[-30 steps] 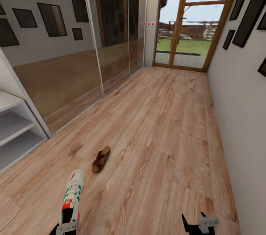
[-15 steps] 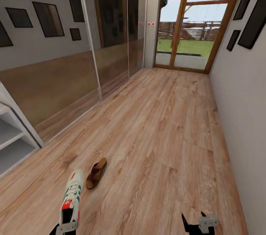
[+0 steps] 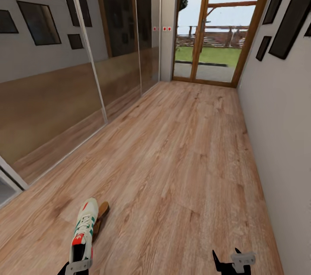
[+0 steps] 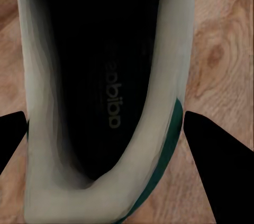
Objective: Pick up the two gym shoes and the two sandals from the corridor floor and place them onto the hallstand (shoe rack) in the corridor, making sure they are on the rack and not on the floor. Arrange them so the two gym shoes are next to each other and the two sandals are next to each other.
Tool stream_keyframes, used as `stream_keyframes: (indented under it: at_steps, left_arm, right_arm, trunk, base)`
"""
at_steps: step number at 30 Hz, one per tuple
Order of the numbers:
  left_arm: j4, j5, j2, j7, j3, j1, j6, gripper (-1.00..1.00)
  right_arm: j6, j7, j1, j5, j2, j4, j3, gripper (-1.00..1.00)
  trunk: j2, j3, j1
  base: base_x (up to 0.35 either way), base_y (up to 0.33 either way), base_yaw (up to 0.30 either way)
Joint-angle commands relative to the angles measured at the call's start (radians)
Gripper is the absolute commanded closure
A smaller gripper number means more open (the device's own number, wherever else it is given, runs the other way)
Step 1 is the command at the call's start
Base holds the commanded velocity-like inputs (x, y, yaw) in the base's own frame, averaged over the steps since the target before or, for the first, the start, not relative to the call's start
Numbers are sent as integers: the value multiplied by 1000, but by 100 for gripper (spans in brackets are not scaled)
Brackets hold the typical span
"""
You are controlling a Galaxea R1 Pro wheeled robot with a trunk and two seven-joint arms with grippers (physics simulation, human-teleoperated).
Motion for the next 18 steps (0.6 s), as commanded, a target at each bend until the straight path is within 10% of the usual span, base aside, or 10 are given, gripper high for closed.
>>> stream_keyframes:
  at_steps: [1, 18]
  left_arm:
    - [0, -3, 0, 2, 2, 0, -3, 100]
    - [-2, -2, 0, 1, 2, 0, -3, 100]
  right_arm:
    - [-3, 5, -1, -11, -1, 1, 5, -100]
    - [-3, 5, -1, -11, 1, 3, 5, -100]
  trunk:
    - [0, 0, 0]
    - [0, 18, 0]
  base:
    - [305, -155, -233]
    - [329, -65, -217]
